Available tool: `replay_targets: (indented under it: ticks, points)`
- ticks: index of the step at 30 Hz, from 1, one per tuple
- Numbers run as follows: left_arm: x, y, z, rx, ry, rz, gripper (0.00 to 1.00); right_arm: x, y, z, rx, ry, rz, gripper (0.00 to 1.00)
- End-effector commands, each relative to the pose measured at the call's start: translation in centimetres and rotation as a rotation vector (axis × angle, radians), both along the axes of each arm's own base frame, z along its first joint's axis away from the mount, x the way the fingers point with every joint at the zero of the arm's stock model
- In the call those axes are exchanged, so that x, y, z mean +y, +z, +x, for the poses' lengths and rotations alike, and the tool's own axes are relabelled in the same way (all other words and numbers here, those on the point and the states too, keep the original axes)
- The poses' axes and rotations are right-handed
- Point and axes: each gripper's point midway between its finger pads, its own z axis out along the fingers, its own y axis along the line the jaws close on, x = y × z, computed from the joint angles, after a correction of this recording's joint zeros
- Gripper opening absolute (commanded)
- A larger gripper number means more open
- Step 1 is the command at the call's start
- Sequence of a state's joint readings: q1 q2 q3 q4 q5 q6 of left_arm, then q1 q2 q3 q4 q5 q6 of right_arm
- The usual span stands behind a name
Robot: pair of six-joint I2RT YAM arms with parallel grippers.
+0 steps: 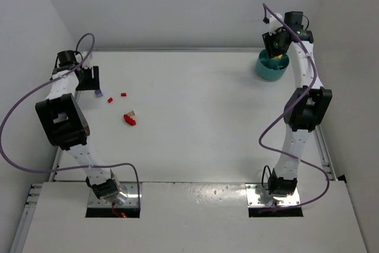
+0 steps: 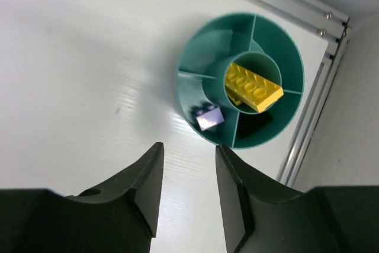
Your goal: Sort the legos into containers by color
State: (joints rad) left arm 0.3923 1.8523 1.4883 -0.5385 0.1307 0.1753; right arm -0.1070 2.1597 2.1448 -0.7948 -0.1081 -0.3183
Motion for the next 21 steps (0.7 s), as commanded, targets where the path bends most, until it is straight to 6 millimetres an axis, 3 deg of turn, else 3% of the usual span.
replay_targets:
  ticks: [1,11,21]
  points:
    - [0.9,-0.4,1.9,-0.01,-0.021,0.005,0.73,2.4,2.7,-0.6,-0.044,0.025,0.102,0.41]
    - [0.8,-4.8,4.6,0.018,0.058,-0.117,0.76,3.1,1.5,-2.3,-0.007,0.029,0.139,0.45]
    - [0.5,-7.8,5.1,0.077,0.093,-0.097,0.6,3.3,0.8,-2.6,0.012,0.027,0.154,0.46]
